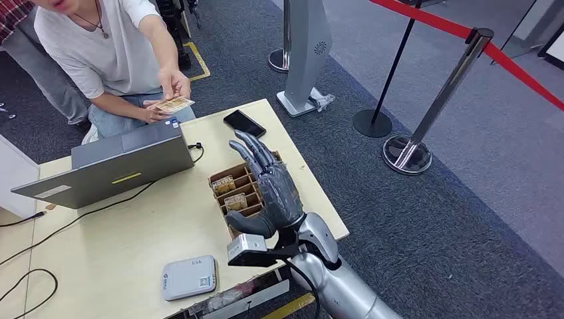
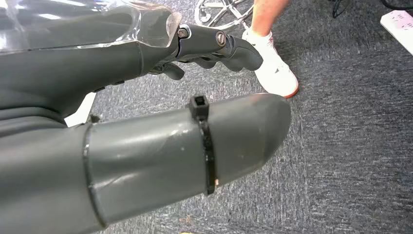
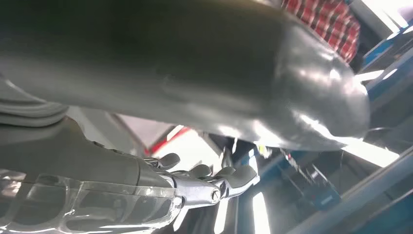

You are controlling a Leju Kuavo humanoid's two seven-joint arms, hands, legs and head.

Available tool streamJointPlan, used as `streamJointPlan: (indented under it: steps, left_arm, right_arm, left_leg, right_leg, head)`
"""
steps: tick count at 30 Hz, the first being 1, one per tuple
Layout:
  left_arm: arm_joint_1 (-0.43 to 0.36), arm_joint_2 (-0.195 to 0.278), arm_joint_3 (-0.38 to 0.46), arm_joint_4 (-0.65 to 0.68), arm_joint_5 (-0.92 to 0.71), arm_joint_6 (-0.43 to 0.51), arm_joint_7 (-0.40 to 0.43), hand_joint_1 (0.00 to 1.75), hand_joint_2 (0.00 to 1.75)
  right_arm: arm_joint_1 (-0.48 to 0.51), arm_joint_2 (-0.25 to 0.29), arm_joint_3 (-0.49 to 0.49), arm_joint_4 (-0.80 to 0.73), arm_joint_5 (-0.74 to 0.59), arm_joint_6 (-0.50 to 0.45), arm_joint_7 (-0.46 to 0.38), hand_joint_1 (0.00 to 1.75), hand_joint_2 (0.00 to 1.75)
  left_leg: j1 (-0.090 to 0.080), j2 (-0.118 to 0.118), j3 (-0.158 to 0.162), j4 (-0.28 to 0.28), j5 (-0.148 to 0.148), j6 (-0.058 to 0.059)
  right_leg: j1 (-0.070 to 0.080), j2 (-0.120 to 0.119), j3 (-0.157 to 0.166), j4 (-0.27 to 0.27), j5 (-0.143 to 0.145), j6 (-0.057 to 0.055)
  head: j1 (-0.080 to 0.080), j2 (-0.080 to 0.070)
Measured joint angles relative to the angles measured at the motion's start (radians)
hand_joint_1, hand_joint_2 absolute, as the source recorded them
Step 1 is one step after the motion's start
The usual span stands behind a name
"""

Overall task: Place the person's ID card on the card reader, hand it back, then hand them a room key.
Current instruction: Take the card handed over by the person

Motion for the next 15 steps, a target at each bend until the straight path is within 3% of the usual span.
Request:
streamJointPlan:
  steps: [8,14,15]
  left_arm:
    - [0.0,0.0,0.0,0.0,-0.004,0.0,0.006,0.0,0.0]
    - [0.0,0.0,0.0,0.0,-0.013,-0.003,0.006,0.0,0.0]
    - [0.0,0.0,0.0,0.0,-0.012,-0.003,0.006,0.0,0.0]
  right_arm:
    - [-0.076,-0.01,-0.004,0.063,0.009,-0.002,0.01,0.0,0.0]
    - [-0.145,-0.016,-0.004,0.132,0.094,-0.019,0.052,0.0,0.0]
    - [-0.168,-0.017,-0.004,0.157,0.116,-0.026,0.059,0.0,0.44]
  left_leg:
    - [0.0,0.0,0.0,0.0,0.0,0.0]
    - [0.0,0.0,-0.001,0.0,0.0,0.0]
    - [0.0,0.0,-0.001,0.0,0.0,0.0]
  right_leg:
    - [0.0,0.0,0.0,0.0,-0.001,0.0]
    - [0.0,0.0,0.0,0.0,-0.001,0.0]
    - [0.0,0.0,0.0,0.0,0.0,0.0]
  head:
    - [0.0,0.0]
    - [0.0,0.0]
    - [0.0,0.0]
